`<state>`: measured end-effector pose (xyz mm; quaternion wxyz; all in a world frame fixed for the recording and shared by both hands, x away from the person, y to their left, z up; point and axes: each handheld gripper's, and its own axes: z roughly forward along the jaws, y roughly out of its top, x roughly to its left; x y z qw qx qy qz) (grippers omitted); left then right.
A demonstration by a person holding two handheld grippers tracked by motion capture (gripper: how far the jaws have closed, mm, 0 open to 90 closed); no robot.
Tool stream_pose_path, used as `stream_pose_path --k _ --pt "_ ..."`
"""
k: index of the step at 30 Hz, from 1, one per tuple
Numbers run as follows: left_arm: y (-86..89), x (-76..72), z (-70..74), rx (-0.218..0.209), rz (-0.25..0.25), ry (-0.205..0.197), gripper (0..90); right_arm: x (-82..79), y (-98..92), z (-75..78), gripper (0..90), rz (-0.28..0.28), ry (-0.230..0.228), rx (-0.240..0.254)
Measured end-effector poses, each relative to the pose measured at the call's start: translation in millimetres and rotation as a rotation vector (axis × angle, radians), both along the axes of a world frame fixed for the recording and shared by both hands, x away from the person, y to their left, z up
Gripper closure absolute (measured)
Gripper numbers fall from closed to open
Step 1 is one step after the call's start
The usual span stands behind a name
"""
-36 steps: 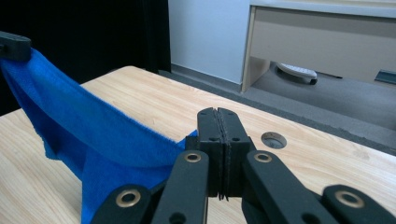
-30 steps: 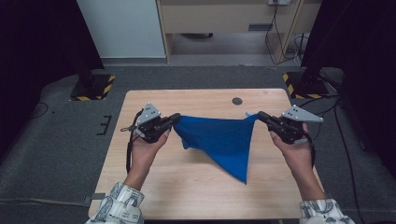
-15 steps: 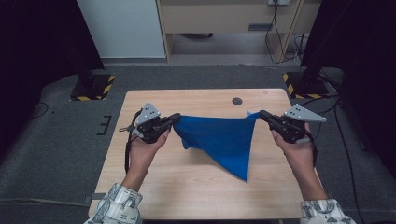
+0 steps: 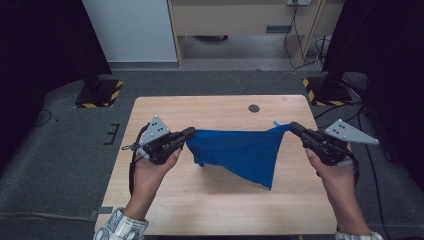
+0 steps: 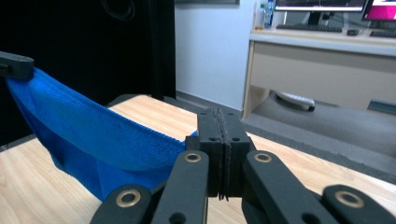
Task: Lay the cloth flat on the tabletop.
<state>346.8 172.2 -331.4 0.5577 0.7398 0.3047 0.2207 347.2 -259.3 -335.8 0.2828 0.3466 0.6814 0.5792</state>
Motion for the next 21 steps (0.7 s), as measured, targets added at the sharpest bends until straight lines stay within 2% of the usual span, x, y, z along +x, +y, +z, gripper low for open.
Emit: stream_pose_path --k 3,6,8,10,14,17,21 --pt "-0.6 -9.5 8.3 -0.007 -0.012 -0.014 88.9 -12.2 -3.4 8.7 89.5 0.004 -0.015 0.009" --pt "0.2 -8.4 9.5 0.003 -0.011 -0.016 88.9 -14.0 -2.8 11.6 89.5 0.002 -0.02 0.002" --pt "2.3 -0.4 6.4 0.007 -0.004 0.004 88.9 -11.2 -0.7 11.2 89.4 0.001 -0.009 -0.005" --pt "4.1 10.3 0.4 0.005 0.0 0.028 88.8 -0.4 4.3 4.0 89.4 -0.008 0.028 -0.029" --pt "6.9 30.5 -12.9 0.003 0.013 0.048 88.8 10.7 9.9 -3.4 89.4 -0.016 0.046 -0.047" --pt "8.8 47.8 -23.1 -0.017 0.022 0.084 88.8 27.1 13.7 -12.0 89.4 -0.031 0.063 -0.067" --pt "7.7 55.9 -27.5 -0.015 0.03 0.09 88.8 36.2 15.1 -16.6 89.4 -0.044 0.075 -0.071"
